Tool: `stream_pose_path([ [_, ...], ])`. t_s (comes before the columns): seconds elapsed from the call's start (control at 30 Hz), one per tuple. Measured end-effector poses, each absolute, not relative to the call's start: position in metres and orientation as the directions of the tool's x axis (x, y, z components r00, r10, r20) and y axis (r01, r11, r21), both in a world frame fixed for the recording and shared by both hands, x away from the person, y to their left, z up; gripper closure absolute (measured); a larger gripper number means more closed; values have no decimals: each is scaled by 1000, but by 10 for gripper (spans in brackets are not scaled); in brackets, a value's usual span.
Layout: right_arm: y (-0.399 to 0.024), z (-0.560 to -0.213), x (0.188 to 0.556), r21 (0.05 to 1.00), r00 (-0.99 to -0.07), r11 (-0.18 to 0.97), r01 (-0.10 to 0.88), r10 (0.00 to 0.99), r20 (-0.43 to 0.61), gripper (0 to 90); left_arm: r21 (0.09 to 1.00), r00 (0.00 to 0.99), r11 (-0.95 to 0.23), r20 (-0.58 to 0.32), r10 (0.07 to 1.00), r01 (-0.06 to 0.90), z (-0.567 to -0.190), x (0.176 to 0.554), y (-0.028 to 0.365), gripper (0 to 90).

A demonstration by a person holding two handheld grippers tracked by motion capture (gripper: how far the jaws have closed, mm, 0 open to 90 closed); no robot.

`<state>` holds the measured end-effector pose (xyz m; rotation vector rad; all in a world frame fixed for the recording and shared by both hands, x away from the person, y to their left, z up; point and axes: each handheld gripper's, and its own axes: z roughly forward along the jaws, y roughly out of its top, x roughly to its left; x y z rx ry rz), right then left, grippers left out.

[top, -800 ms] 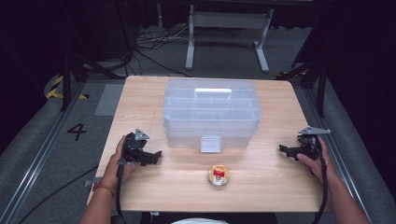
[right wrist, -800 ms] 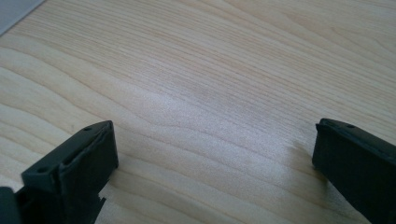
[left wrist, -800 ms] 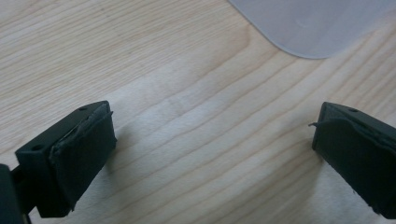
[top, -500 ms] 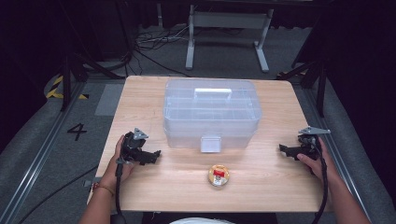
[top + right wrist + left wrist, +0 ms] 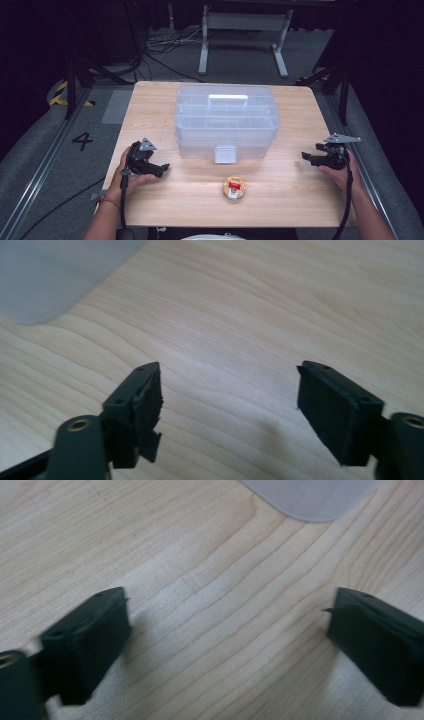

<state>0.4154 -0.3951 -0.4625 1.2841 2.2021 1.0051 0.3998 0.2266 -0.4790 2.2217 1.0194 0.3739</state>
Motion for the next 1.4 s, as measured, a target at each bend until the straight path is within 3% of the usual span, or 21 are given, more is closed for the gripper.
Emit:
stream_pose_path([
  [0.03, -393, -459, 415, 756, -503, 330, 565, 864, -1, 236, 676, 657, -472, -24, 753, 566, -478, 399, 226, 216],
  [0.07, -391, -455, 415, 762, -506, 333, 555, 863, -9, 247, 678, 660, -480, -9, 751, 557, -476, 398, 225, 226],
  [0.13, -388, -446, 414, 780, -510, 329, 532, 860, -15, 254, 678, 665, -486, -6, 747, 552, -472, 398, 222, 144],
  [0.17, -384, -440, 413, 789, -516, 336, 514, 856, -28, 263, 683, 669, -485, -7, 743, 546, -468, 397, 220, 206],
  [0.2, -381, -434, 412, 795, -528, 342, 501, 848, -33, 268, 693, 670, -484, 1, 742, 535, -465, 397, 218, 212],
  [0.27, -375, -422, 409, 814, -538, 343, 468, 842, -46, 278, 706, 678, -490, 17, 734, 512, -457, 396, 212, 153],
  [0.47, -356, -377, 403, 877, -583, 310, 367, 811, -42, 326, 733, 676, -495, 66, 734, 466, -435, 395, 191, 166],
  [0.57, -335, -345, 406, 883, -624, 360, 303, 775, -102, 327, 761, 681, -489, 86, 728, 426, -421, 394, 184, 158],
  [0.83, -279, -299, 422, 888, -687, 424, 180, 700, -195, 379, 774, 688, -500, 118, 716, 388, -406, 405, 173, 136],
  [1.13, -203, -291, 459, 824, -734, 527, 208, 641, -224, 381, 773, 741, -537, 134, 658, 338, -408, 416, 160, 88],
  [1.33, -172, -299, 474, 770, -742, 599, 220, 615, -267, 406, 767, 749, -534, 107, 654, 356, -412, 424, 157, 0],
  [1.4, -165, -300, 478, 761, -745, 617, 200, 601, -291, 482, 774, 754, -524, 94, 650, 355, -413, 425, 159, 0],
])
